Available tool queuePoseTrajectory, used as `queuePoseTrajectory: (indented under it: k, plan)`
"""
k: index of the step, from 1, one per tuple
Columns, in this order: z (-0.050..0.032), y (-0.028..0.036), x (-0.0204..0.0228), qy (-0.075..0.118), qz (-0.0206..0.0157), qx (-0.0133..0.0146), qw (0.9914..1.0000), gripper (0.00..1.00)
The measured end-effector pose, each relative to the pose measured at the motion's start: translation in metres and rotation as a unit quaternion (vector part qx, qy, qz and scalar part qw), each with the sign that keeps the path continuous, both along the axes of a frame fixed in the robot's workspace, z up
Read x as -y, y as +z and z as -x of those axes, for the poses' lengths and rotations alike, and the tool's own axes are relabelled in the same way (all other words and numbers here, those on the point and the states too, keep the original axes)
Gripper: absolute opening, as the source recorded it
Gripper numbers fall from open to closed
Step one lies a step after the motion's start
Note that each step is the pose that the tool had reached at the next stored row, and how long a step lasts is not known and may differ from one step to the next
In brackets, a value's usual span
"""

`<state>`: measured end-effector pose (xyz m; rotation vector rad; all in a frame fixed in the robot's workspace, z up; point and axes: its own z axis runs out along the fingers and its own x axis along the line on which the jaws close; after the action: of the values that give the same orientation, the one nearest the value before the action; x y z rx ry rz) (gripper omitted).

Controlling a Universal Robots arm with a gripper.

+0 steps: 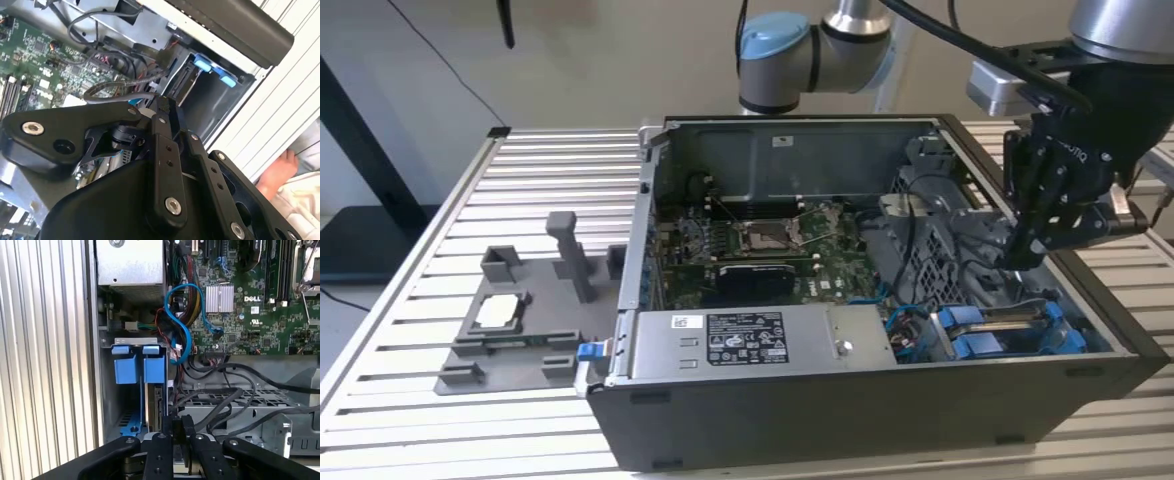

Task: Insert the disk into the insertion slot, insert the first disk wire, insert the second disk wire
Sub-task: 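Insert the first disk wire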

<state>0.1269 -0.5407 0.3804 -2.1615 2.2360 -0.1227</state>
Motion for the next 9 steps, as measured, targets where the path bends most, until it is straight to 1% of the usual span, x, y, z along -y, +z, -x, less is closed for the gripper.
queuePoseTrajectory:
  k: [1, 2, 4, 5, 7, 8, 9]
  plan:
    - [0.0002, -0.0006, 0.0, 0.0, 0.0006, 0.0045, 0.99999, 0.19]
    - [0.0005, -0.0014, 0.0, 0.0, 0.0012, 0.0083, 0.99997, 0.19]
    - [0.0008, -0.0032, -0.0001, 0.0, 0.0025, 0.0127, 0.99992, 0.19]
    - [0.0008, -0.0039, -0.0001, 0.0, 0.0036, 0.014, 0.9999, 0.19]
    - [0.0009, -0.0054, 0.0, 0.0, 0.0067, 0.0158, 0.99985, 0.19]
    - [0.0009, -0.0061, 0.0, 0.0, 0.0086, 0.0164, 0.99983, 0.19]
    - [0.0009, -0.0066, 0.0, 0.0, 0.0114, 0.0167, 0.9998, 0.19]
